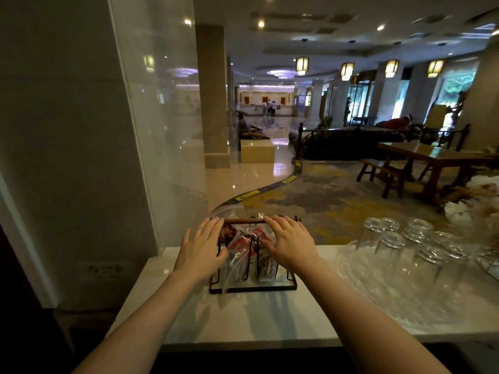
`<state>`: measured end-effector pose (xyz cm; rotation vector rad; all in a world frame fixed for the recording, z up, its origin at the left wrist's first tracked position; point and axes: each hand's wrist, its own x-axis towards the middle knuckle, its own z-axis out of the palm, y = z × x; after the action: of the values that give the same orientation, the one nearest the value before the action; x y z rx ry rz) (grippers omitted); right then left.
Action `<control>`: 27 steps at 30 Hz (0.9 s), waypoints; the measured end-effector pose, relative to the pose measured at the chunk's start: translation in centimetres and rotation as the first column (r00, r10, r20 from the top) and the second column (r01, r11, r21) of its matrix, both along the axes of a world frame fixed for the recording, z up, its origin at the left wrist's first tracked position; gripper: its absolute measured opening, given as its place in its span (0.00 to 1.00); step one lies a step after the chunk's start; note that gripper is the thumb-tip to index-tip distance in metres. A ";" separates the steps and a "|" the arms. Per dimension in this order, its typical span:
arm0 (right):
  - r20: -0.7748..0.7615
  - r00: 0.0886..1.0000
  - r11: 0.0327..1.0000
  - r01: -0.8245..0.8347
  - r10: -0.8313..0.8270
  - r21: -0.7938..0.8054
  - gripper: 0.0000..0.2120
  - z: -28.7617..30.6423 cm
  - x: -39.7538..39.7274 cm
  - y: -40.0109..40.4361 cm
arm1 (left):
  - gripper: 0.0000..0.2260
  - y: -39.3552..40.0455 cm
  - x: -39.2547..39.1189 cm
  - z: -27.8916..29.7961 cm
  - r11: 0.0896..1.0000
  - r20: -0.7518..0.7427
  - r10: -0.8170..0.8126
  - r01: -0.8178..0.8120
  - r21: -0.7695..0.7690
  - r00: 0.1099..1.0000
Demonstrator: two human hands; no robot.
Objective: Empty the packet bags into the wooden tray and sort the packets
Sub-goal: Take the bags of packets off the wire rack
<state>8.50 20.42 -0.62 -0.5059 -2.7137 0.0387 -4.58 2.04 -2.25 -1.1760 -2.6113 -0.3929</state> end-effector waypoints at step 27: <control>-0.259 0.963 0.582 -0.171 -0.072 -0.795 0.10 4.4 -12.2 -0.5 | 0.31 1.0 -0.8 -0.9 0.999 -0.135 0.037 -0.032 0.039 0.990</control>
<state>-3.68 19.88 3.82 -0.5991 -2.2841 1.3377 -5.38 3.06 -3.10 -1.1040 -2.4941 -0.3401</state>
